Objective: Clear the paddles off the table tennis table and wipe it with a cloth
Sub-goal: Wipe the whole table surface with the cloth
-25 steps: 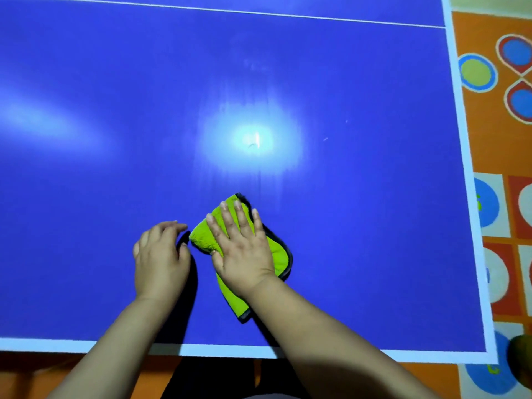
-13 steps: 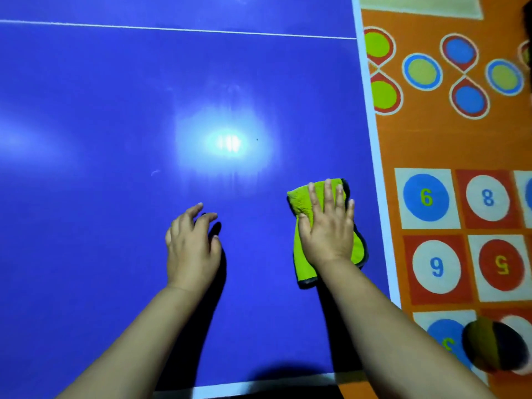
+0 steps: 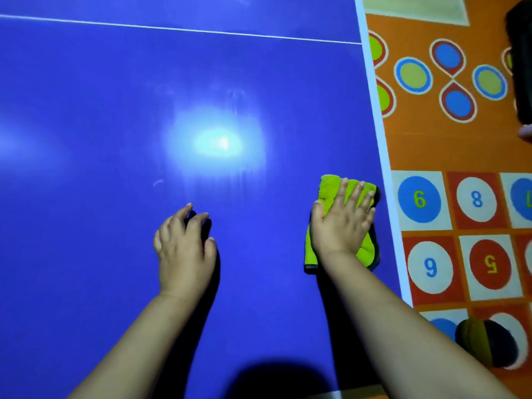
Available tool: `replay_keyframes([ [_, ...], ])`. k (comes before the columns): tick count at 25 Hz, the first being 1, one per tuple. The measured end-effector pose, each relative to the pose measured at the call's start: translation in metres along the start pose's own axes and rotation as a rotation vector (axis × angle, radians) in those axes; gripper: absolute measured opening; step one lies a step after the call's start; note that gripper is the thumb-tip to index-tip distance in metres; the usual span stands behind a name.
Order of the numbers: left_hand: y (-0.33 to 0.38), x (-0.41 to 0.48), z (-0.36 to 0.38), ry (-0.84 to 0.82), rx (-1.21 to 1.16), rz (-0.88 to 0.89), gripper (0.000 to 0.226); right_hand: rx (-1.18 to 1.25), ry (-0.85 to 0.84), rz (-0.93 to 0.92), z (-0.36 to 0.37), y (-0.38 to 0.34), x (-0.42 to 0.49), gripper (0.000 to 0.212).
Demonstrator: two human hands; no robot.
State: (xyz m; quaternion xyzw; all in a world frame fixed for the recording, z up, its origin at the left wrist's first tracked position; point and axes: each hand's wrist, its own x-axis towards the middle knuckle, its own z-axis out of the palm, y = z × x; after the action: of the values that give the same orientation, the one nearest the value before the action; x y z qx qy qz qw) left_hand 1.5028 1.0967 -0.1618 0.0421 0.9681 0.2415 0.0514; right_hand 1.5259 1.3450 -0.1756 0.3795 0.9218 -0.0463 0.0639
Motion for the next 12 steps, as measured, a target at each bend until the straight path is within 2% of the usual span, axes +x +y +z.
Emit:
replay_keyframes([
  [12, -0.153, -0.014, -0.082, 0.139, 0.064, -0.2, 0.037, -0.062, -0.146, -0.559, 0.028, -0.246, -0.13, 0.077],
])
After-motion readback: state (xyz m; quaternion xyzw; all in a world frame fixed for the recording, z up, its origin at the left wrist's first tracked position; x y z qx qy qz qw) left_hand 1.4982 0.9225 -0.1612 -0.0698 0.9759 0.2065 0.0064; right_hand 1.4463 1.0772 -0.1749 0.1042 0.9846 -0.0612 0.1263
